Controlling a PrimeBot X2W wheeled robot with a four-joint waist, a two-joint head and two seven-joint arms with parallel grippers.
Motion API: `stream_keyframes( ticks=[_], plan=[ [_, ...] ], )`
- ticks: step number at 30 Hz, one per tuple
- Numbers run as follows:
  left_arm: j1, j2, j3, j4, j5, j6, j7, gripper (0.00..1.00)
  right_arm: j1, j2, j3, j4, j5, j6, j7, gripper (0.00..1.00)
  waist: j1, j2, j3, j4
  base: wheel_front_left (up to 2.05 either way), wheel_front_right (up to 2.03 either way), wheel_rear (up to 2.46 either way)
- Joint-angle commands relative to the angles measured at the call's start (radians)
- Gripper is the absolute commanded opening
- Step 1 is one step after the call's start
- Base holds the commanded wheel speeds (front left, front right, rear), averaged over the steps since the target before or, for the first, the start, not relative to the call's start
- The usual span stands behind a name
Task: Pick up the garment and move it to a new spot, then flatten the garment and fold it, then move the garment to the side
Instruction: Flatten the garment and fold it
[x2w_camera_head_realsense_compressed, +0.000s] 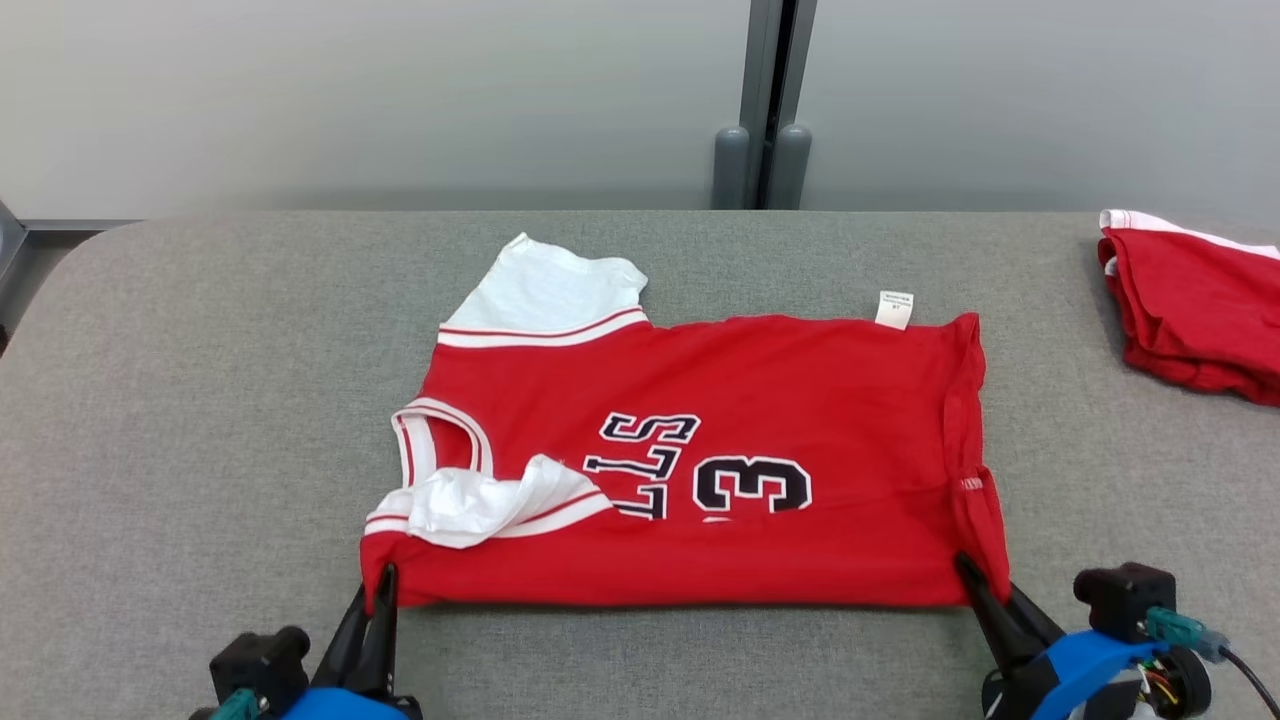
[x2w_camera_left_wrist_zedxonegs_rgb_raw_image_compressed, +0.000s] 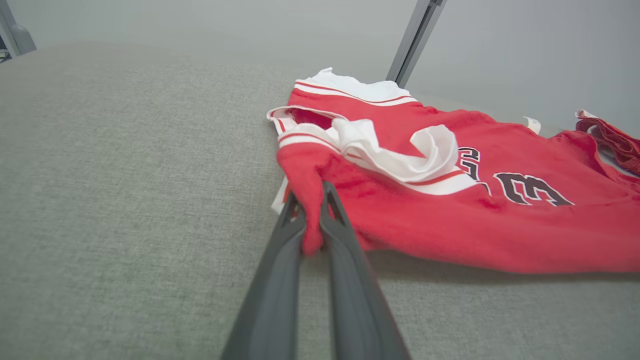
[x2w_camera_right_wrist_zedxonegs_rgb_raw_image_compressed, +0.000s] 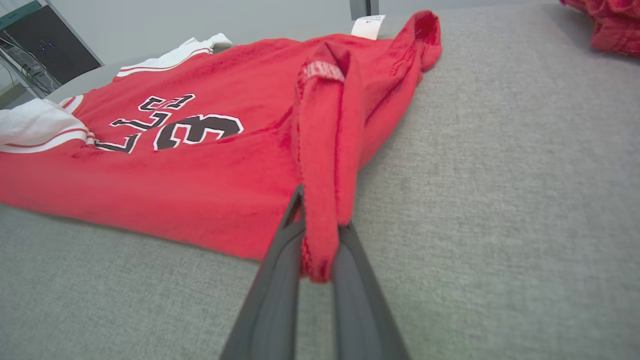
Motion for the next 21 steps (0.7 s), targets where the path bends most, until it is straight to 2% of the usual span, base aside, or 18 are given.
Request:
stream_keyframes(
  ticks=[1,10,15,17,18,19,21],
  plan=[
    [0.030,0.004,0.004,-0.032,0.005,0.013,-0.004,0.00,0.037,-0.018,-0.009,-0.023,0.005,0.000,0.002,0.00,0.0001,-0.0001,-0.008,0.005,0.00,0.00,0.00],
    [0.162,0.024,-0.027,-0.186,0.018,0.068,0.048,0.00,0.212,-0.061,-0.090,-0.207,-0.045,0.000,0.081,0.00,0.0001,-0.0001,-0.026,0.007,0.00,0.00,0.00],
    [0.207,0.039,-0.031,-0.231,0.015,0.083,0.076,0.00,0.288,-0.029,-0.149,-0.287,-0.072,0.000,0.163,0.00,0.0001,-0.0001,-0.034,-0.004,0.00,0.00,0.00],
    [0.213,0.039,-0.034,-0.236,0.017,0.090,0.080,0.00,0.304,-0.014,-0.166,-0.306,-0.085,0.000,0.185,0.69,0.0001,-0.0001,-0.036,-0.006,0.00,0.00,0.00],
    [0.215,0.035,-0.034,-0.234,0.016,0.092,0.077,0.58,0.310,-0.003,-0.174,-0.312,-0.089,0.000,0.192,1.00,0.0001,-0.0001,-0.037,-0.008,0.00,0.00,0.00],
    [0.216,0.031,-0.035,-0.230,0.016,0.093,0.073,1.00,0.317,0.009,-0.181,-0.320,-0.091,0.000,0.198,1.00,0.0001,-0.0001,-0.038,-0.009,0.00,0.00,0.00],
    [0.212,0.028,-0.036,-0.222,0.020,0.095,0.061,1.00,0.326,0.023,-0.196,-0.333,-0.101,0.000,0.201,1.00,0.0001,-0.0001,-0.039,-0.014,0.00,0.00,0.00]
  ],
)
